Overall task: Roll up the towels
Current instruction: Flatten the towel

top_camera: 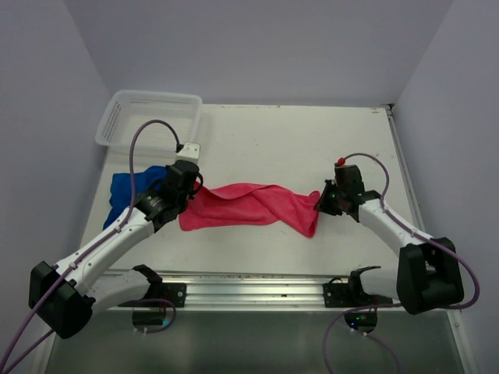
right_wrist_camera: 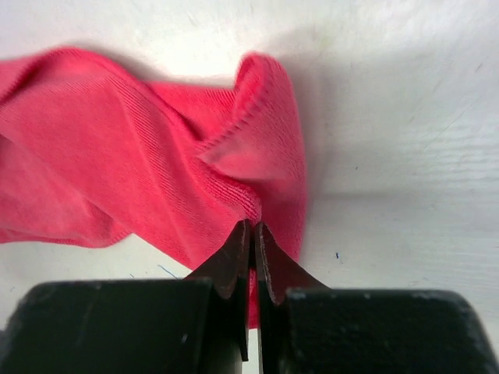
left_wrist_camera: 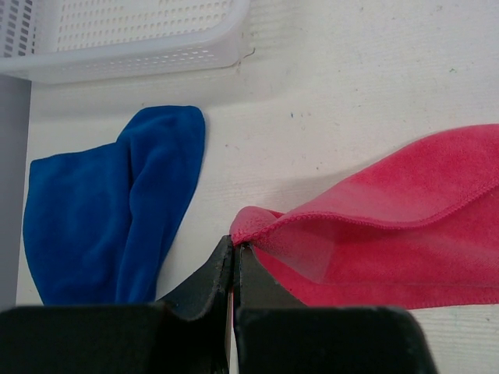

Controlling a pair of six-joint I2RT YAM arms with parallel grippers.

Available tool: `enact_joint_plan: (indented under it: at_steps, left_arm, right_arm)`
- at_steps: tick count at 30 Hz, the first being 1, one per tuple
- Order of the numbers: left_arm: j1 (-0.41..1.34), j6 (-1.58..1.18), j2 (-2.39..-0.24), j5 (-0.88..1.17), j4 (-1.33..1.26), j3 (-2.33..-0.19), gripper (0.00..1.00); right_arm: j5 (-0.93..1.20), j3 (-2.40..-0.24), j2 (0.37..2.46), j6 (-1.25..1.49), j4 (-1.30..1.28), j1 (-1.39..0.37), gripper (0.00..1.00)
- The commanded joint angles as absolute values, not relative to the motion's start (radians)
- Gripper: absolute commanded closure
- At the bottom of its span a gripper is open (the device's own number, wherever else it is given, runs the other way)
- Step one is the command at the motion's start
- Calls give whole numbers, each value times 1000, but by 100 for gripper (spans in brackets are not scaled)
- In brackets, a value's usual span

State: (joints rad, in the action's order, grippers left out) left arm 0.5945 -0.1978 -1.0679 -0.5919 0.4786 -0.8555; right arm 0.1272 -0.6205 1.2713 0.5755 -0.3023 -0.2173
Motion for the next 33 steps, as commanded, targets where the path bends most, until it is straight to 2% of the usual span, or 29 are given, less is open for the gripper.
enact_joint_plan:
  at_steps: [1,15,25,33]
  left_arm:
    - [586,-190,-1074,-630,425,-874,100]
    - [583,-161,-1101,-741,511,-1231,100]
    - [583,-241,-942,-773,600,-1203,100]
    - [583,-346,-782,-666,718,-1183,100]
  right_arm:
    - [16,-770,1186,471,-380,-215,100]
    - [-254,-1253,1074,256,-593,-215,100]
    - [-382,-1410,944,218,-750,-213,100]
    - [-364,-1501,807,227,-946,-215,100]
